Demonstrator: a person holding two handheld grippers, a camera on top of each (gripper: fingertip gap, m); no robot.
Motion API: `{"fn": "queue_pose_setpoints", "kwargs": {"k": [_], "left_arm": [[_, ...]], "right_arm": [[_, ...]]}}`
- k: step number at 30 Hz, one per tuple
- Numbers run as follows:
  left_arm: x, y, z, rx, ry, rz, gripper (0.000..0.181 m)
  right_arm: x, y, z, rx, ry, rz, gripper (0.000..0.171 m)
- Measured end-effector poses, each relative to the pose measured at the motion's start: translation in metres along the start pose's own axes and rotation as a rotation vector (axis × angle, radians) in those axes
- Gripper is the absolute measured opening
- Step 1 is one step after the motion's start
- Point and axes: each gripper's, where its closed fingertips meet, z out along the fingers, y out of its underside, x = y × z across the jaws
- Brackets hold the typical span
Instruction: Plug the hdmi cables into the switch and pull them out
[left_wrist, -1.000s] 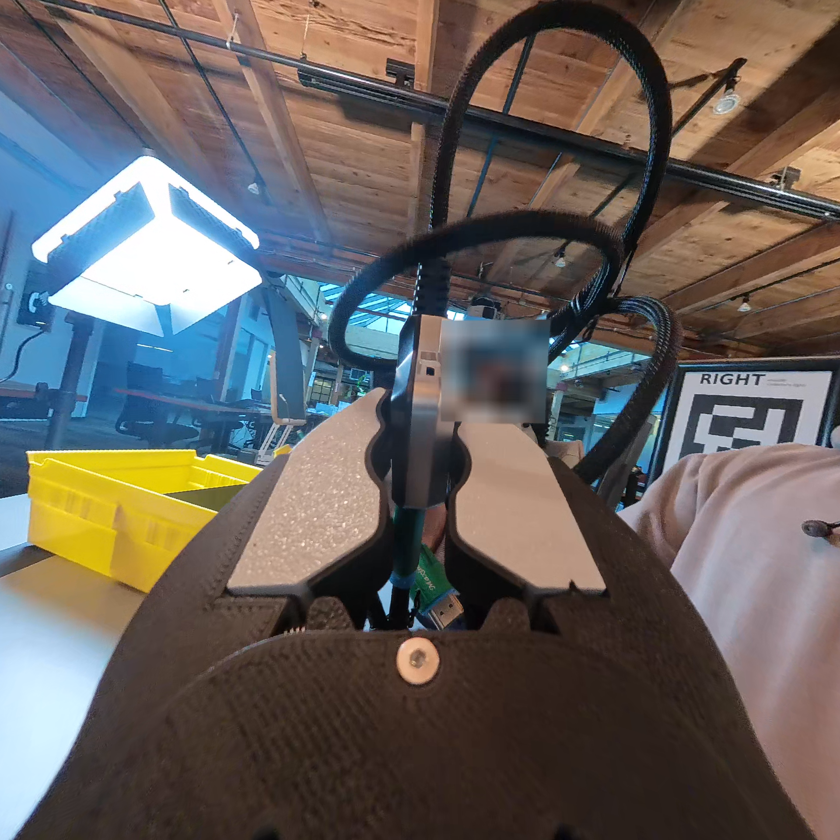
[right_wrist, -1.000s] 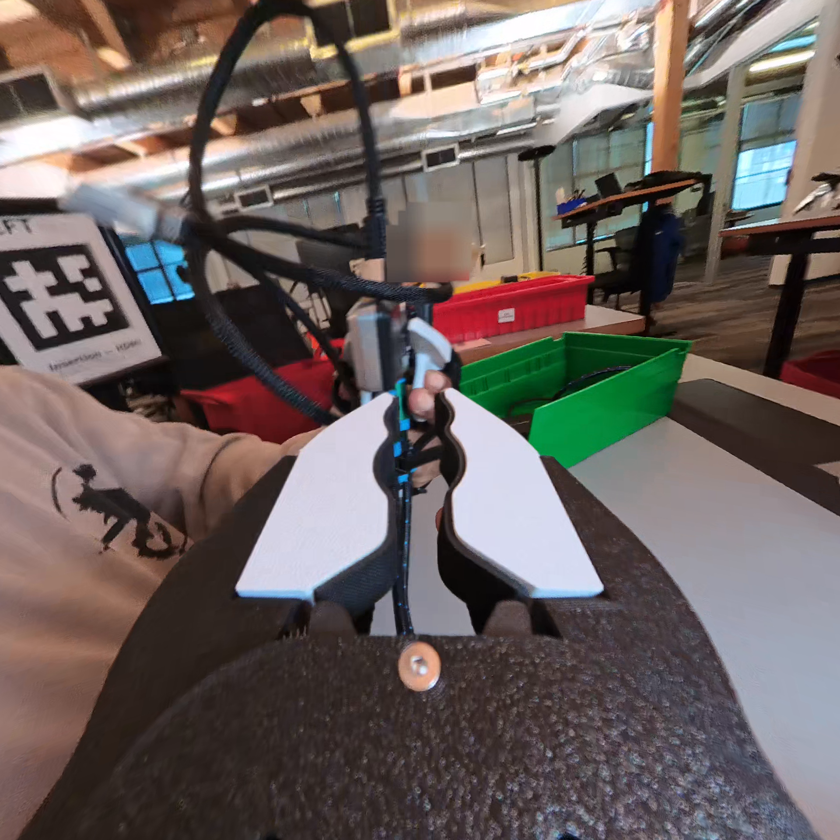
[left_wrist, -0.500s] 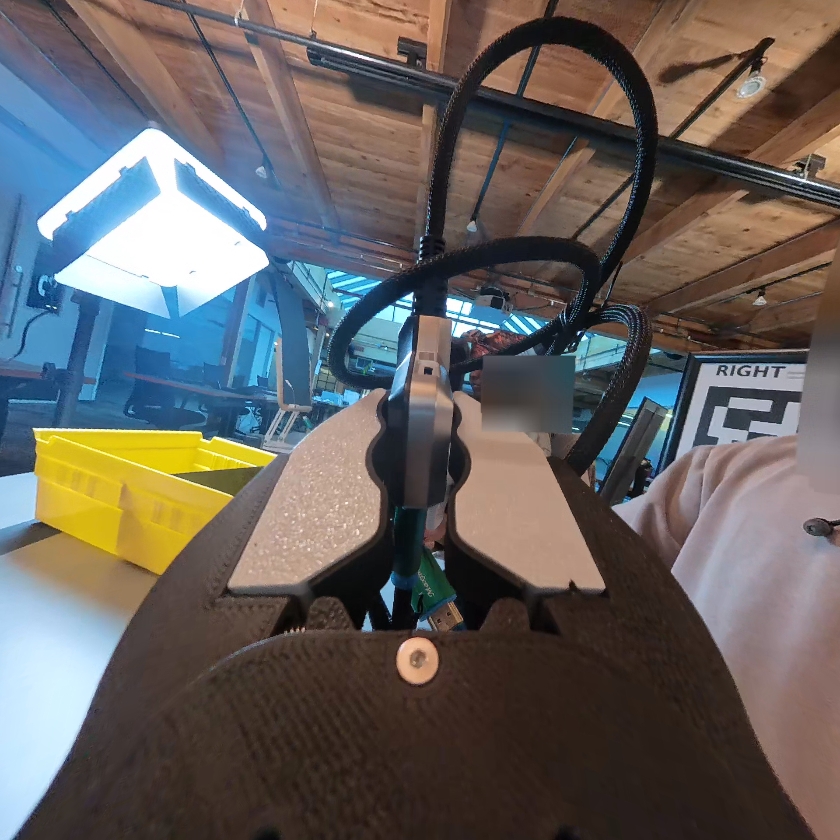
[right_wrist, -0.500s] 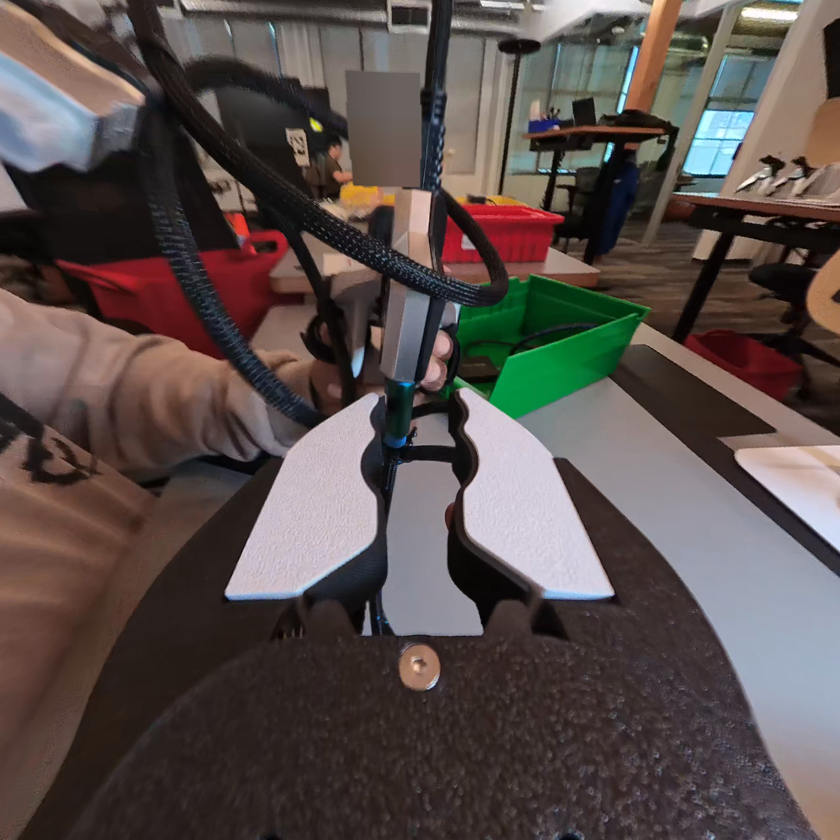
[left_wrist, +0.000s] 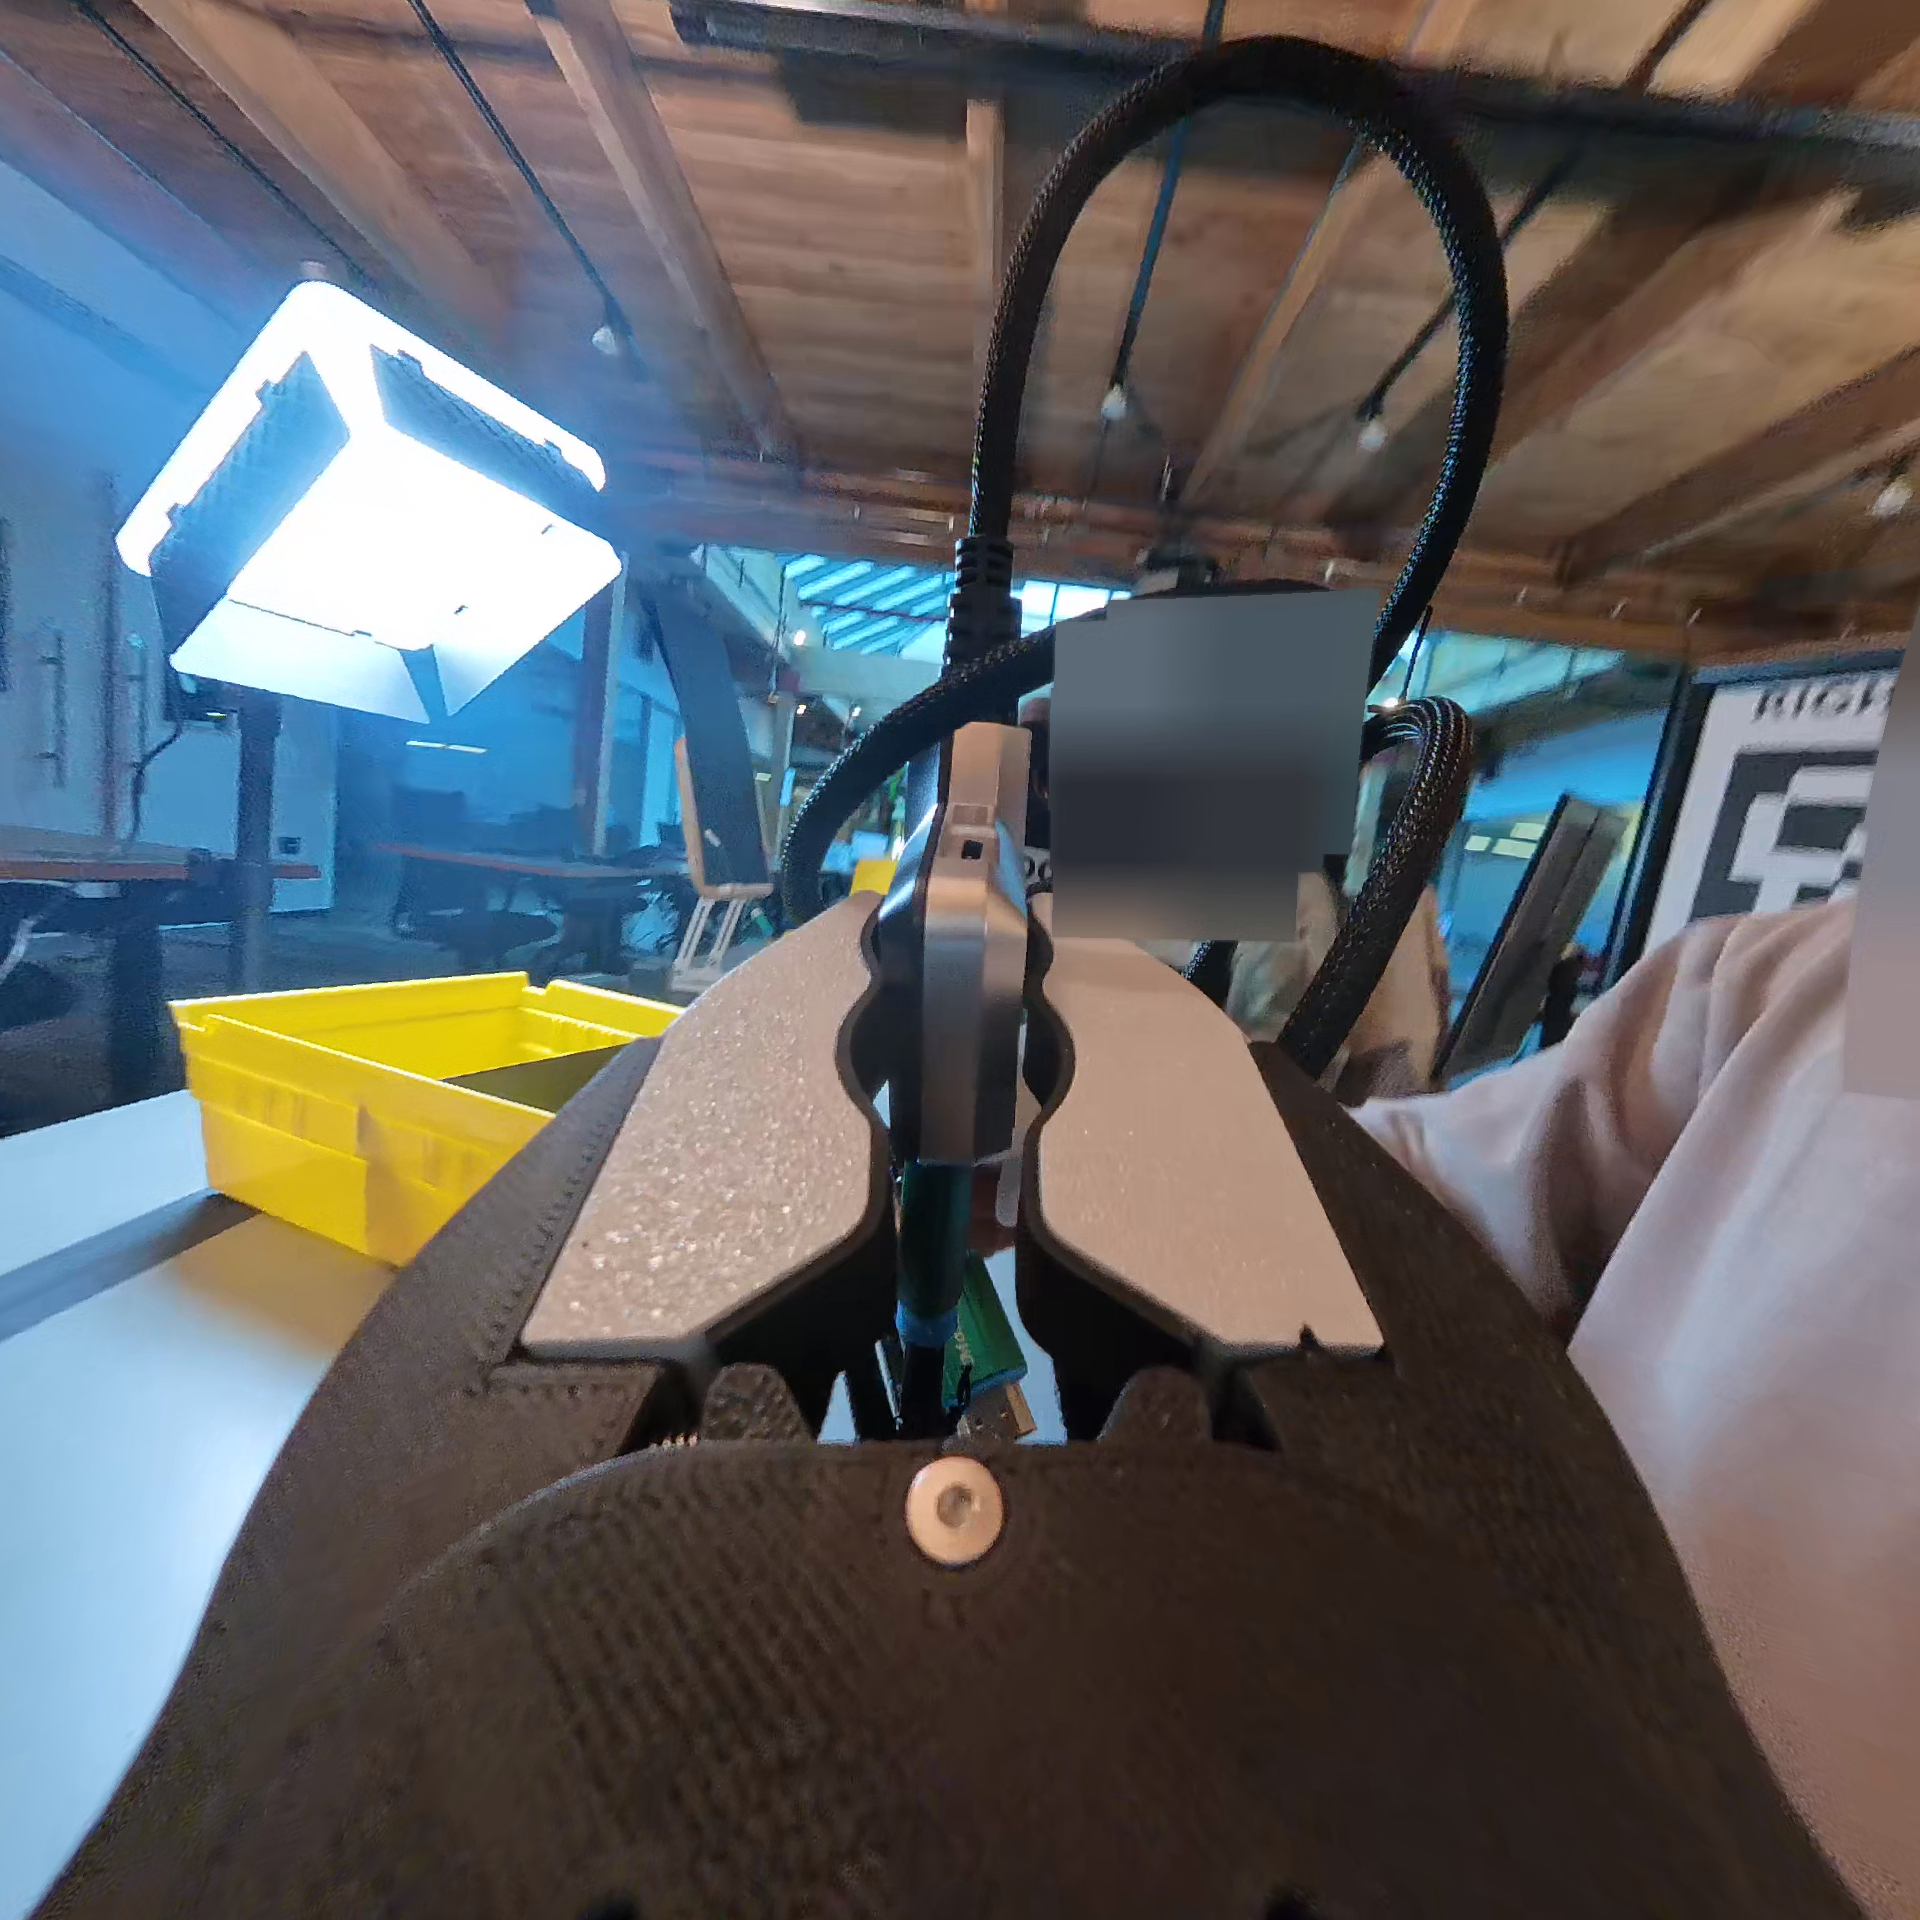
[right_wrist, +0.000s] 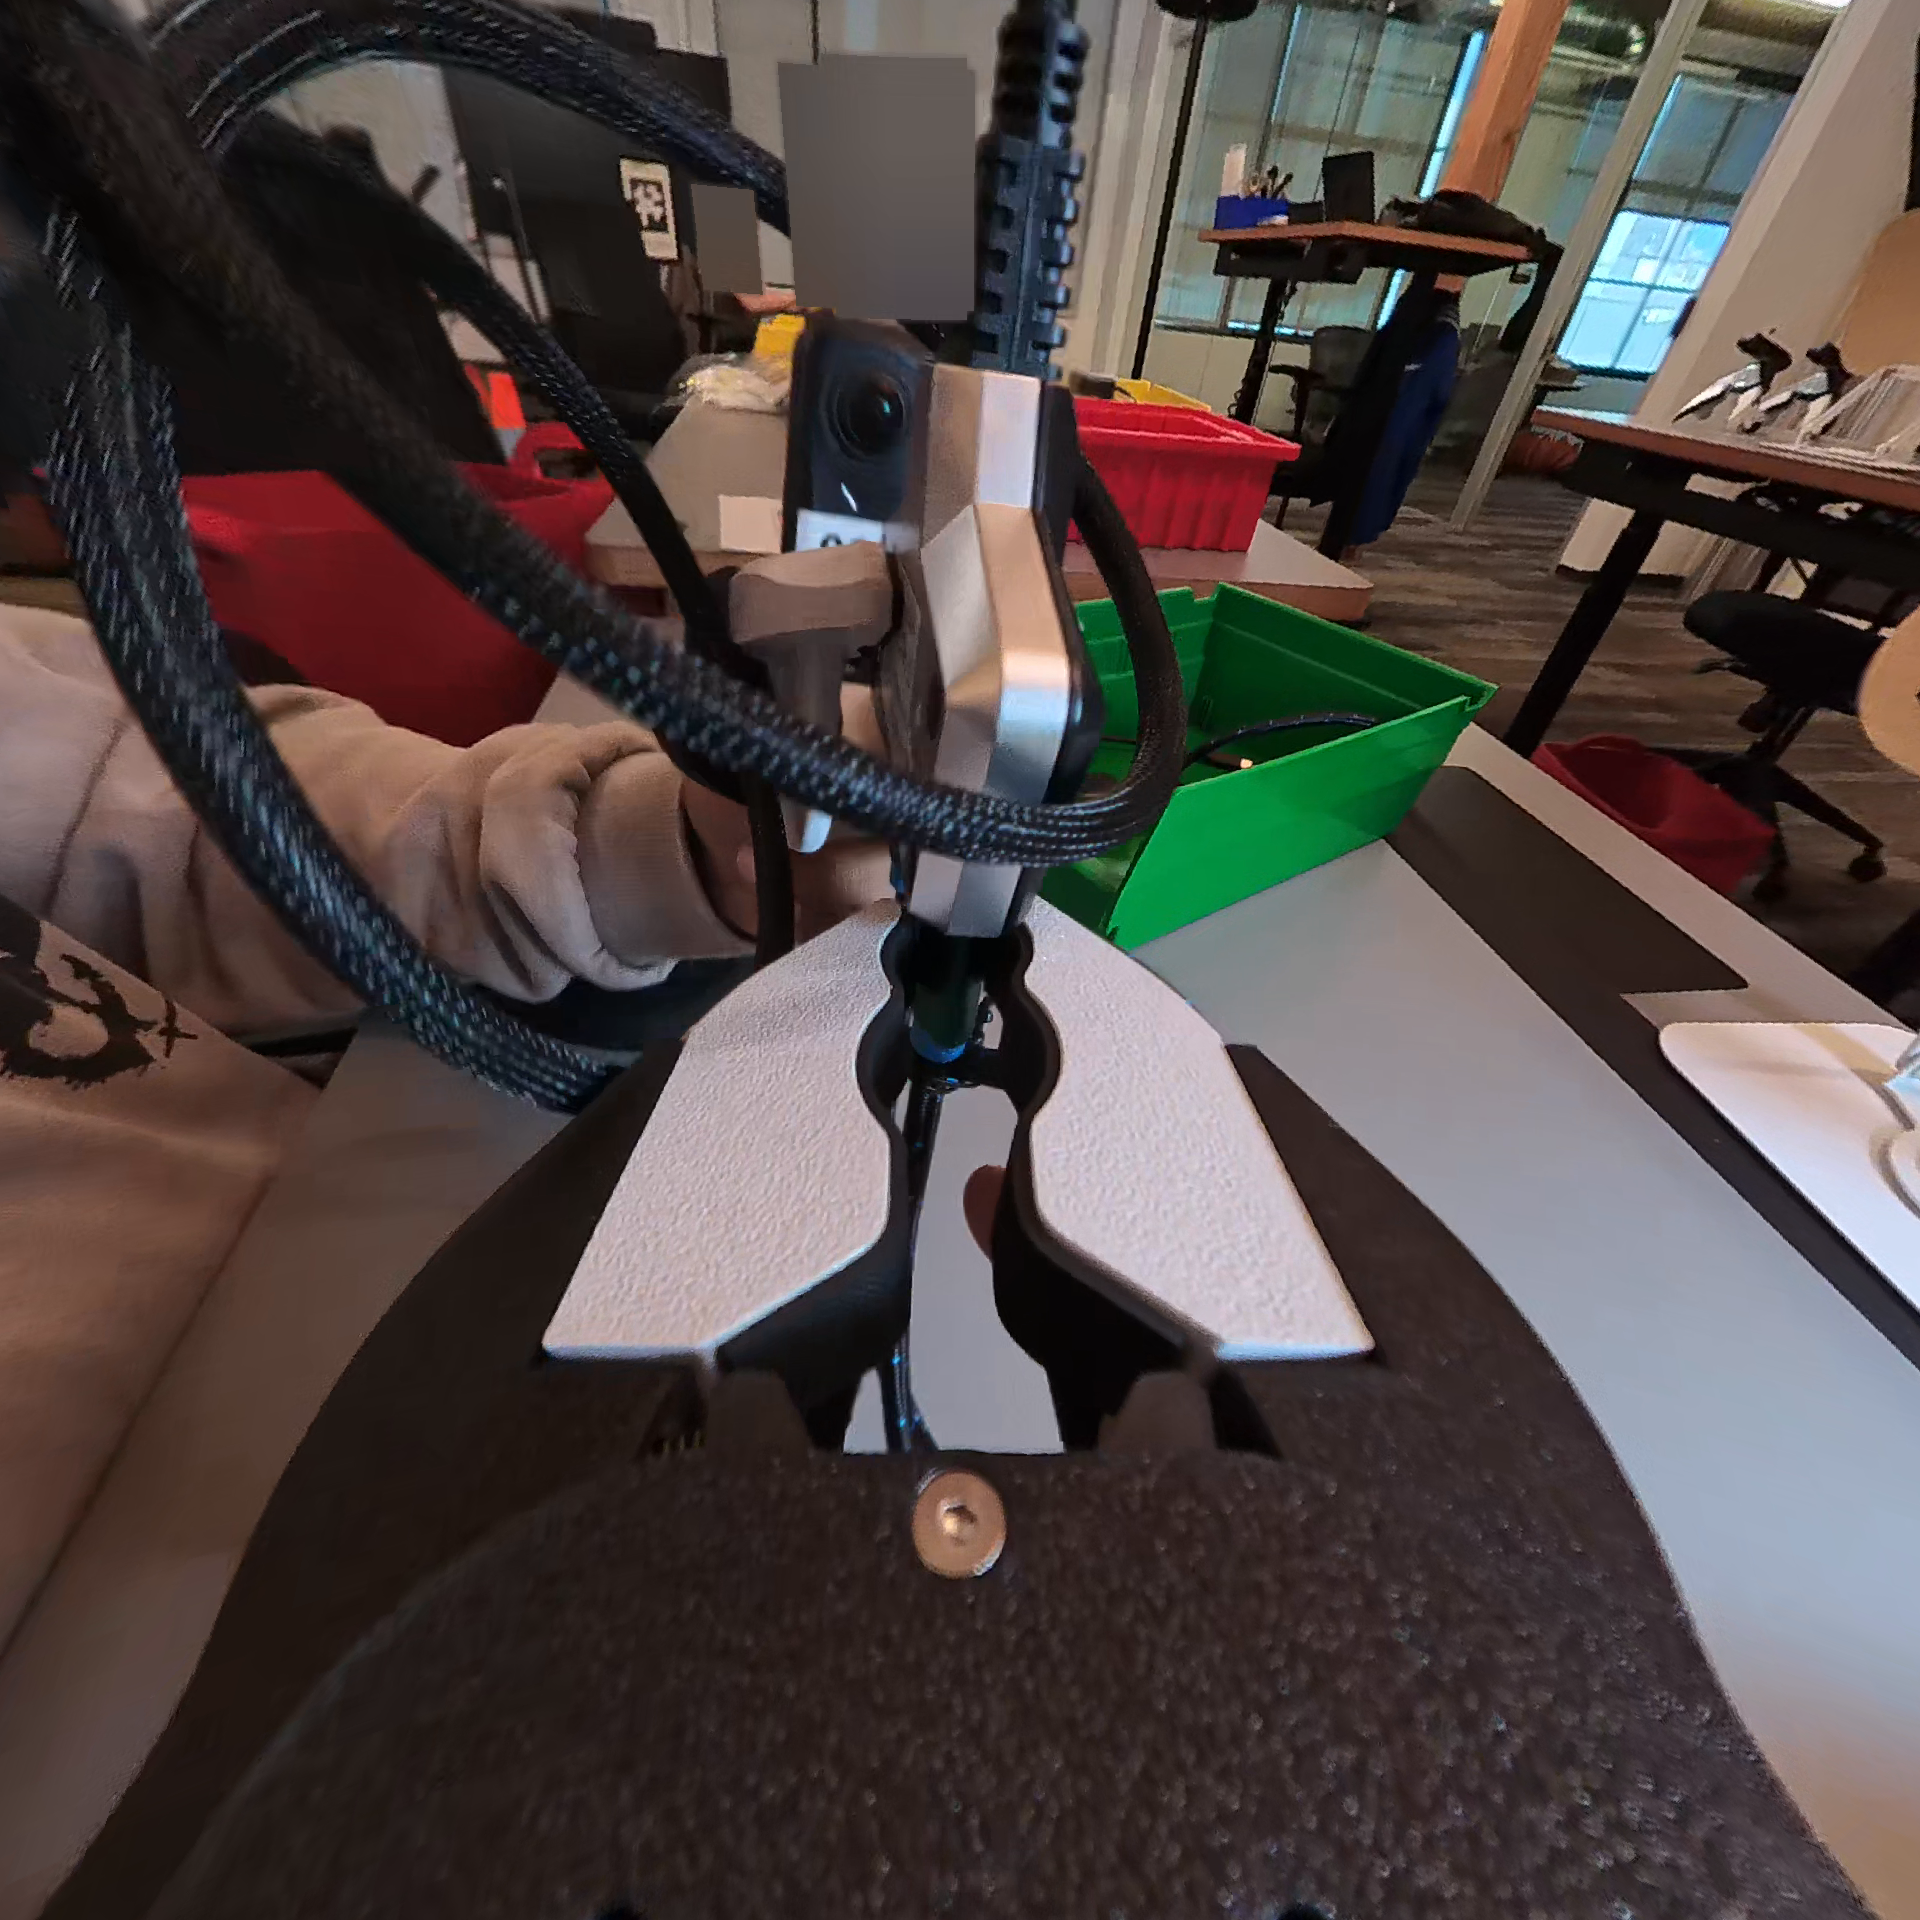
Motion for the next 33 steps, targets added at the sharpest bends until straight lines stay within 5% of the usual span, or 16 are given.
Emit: {"fn": "queue_pose_setpoints", "kwargs": {"k": [4,9,20,33], "left_arm": [[0.01,0.007,0.002,-0.199,-0.032,0.234,0.024],[0.007,-0.008,-0.012,-0.249,-0.09,0.369,0.026],[0.024,0.061,0.003,-0.582,-0.018,0.643,0.025],[0.052,0.043,0.007,-0.512,0.079,0.601,0.022]], "right_arm": [[-0.001,0.0,-0.01,-0.045,-0.041,-0.047,0.011],[0.007,0.002,-0.022,-0.141,0.05,-0.212,0.011],[-0.014,0.029,-0.011,-0.358,0.019,-0.413,0.012],[-0.034,0.012,-0.01,-0.248,-0.029,-0.574,0.012]]}}
